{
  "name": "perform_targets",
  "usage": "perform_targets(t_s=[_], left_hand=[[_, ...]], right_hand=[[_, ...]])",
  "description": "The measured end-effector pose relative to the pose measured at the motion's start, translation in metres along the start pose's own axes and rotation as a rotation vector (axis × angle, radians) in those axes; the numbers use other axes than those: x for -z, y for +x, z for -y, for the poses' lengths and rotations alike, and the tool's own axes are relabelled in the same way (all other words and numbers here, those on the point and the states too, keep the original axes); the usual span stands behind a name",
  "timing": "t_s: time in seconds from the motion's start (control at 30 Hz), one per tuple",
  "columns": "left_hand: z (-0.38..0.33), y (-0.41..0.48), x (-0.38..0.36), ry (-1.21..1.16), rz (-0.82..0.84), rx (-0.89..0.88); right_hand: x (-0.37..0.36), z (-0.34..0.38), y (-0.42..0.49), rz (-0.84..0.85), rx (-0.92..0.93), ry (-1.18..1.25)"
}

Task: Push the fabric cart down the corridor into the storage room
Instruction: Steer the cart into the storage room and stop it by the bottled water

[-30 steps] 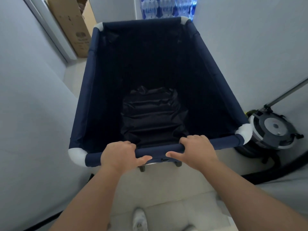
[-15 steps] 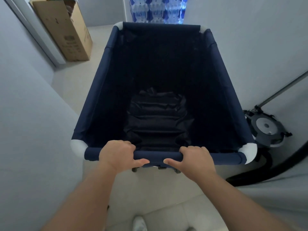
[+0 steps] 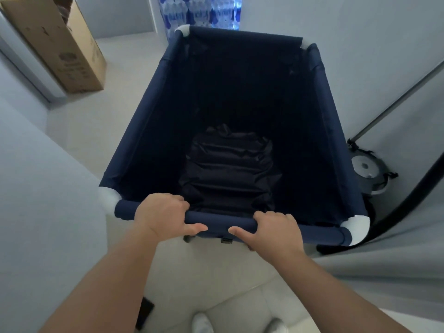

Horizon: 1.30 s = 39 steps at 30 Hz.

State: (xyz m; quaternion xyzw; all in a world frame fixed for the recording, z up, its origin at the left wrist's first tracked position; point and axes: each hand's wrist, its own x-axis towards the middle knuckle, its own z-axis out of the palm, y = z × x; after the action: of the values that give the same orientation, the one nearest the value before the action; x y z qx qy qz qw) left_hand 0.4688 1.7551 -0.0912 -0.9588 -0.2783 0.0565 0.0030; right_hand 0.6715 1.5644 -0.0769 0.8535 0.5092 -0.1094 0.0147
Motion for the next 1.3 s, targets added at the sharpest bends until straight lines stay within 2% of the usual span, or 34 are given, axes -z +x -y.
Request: perform_targets(t_s=[0.37, 0.63, 1.3], left_hand=[[-0.018, 0.027, 0.005, -0.053, -0.039, -0.026], [-0.028, 0.064, 0.01, -0.04, 0.028, -0.013], [0.017, 0.189, 0.022, 0.012, 0.062, 0.003]], right_hand=[[0.009, -0.029, 0.018, -0.057, -0.001, 0.083], [0.025, -0.057, 0.055, 0.024, -0.034, 0.092], [0.043, -0.082, 0.185, -0.098, 0.013, 0.057]])
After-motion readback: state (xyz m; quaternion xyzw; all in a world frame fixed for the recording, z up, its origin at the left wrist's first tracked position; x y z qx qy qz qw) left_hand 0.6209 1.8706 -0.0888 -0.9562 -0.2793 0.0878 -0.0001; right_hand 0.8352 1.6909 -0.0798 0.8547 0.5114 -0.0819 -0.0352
